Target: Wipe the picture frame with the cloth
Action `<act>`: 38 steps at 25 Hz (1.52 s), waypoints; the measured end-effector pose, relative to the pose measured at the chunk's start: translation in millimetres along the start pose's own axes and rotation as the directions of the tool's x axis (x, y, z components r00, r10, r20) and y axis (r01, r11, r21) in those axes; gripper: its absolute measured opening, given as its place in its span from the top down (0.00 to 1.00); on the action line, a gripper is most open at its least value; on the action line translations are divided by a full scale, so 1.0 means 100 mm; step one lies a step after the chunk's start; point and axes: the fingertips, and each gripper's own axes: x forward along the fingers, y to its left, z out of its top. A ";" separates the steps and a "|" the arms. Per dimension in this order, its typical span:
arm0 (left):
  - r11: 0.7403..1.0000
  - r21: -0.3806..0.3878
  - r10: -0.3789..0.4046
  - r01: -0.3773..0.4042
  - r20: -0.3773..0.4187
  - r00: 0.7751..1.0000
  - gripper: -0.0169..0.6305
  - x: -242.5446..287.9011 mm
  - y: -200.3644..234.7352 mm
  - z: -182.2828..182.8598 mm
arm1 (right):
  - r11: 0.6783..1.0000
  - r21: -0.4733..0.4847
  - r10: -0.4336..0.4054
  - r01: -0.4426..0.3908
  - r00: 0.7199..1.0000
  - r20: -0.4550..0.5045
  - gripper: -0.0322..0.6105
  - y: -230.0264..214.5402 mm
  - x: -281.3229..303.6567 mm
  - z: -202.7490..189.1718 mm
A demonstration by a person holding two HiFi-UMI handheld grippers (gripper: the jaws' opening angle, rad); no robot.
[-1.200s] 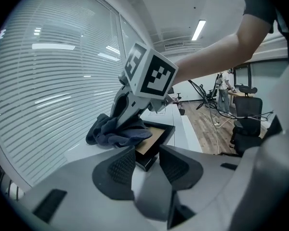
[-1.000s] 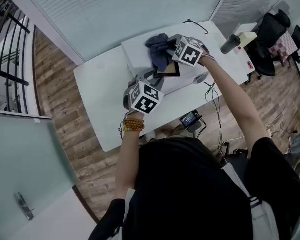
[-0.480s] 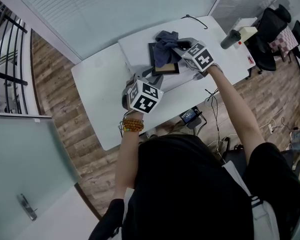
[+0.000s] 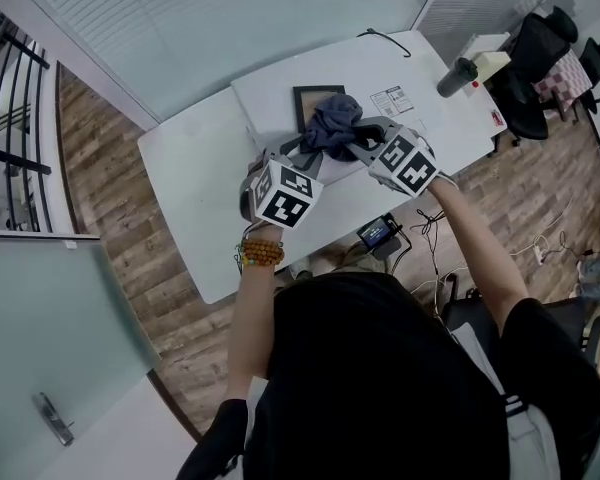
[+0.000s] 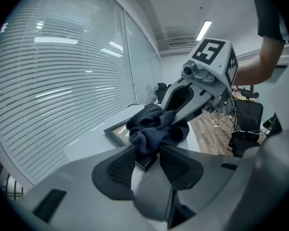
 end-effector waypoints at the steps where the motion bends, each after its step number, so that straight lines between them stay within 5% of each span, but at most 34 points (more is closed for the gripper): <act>1: 1.000 0.002 -0.002 0.002 0.000 1.000 0.73 0.00 -0.01 0.00 | 0.994 -0.075 0.081 -0.084 0.996 -0.034 0.87 0.09 -0.04 0.01; 4: 1.000 0.010 -0.003 0.003 0.004 1.000 0.73 0.02 -0.01 0.01 | 0.956 -0.190 0.226 -0.225 0.974 -0.017 0.87 0.04 -0.17 0.35; 8: 1.000 0.014 -0.017 0.017 0.015 1.000 0.73 0.01 0.03 0.01 | 0.997 -0.024 0.071 -0.068 0.976 0.204 0.86 -0.73 -0.01 1.06; 11: 1.000 0.012 -0.018 0.017 0.014 1.000 0.73 0.00 0.01 0.00 | 0.997 -0.071 -0.003 0.012 0.993 0.122 0.87 -0.87 0.44 1.06; 14: 0.999 0.003 -0.038 0.038 0.011 0.999 0.73 0.01 -0.06 0.00 | 0.979 -0.202 0.036 -0.038 0.999 -0.016 0.86 -0.66 0.77 0.84; 17: 0.999 -0.003 -0.042 0.042 0.010 0.999 0.73 0.02 -0.01 0.01 | 0.976 -0.211 0.043 -0.049 0.998 -0.036 0.87 -0.57 0.93 0.79; 22: 0.999 -0.005 -0.046 0.046 0.015 0.999 0.73 0.03 0.06 0.04 | 0.987 -0.032 0.156 -0.155 0.987 0.042 0.87 -0.41 0.82 0.76; 25: 0.998 -0.008 -0.055 0.055 0.022 0.998 0.74 0.02 0.02 0.02 | 0.956 0.026 0.291 -0.293 0.955 0.052 0.87 -0.17 0.68 0.68; 27: 0.998 -0.018 -0.066 0.066 0.023 0.998 0.74 0.01 -0.01 -0.02 | 0.928 -0.021 0.372 -0.371 0.927 0.038 0.87 -0.09 0.56 0.65; 32: 0.998 -0.021 -0.063 0.063 0.022 0.998 0.74 0.00 0.04 0.00 | 0.993 -0.085 0.088 -0.082 0.994 0.071 0.86 -0.78 0.50 0.82; 35: 0.998 -0.028 -0.062 0.063 0.018 0.998 0.74 -0.01 0.03 0.00 | 0.970 -0.236 0.033 -0.054 0.995 -0.093 0.86 -0.68 0.71 0.62; 38: 0.997 -0.032 -0.066 0.066 0.017 0.998 0.75 0.00 0.01 0.01 | 0.946 -0.325 -0.052 0.008 0.991 -0.124 0.87 -0.60 0.84 0.57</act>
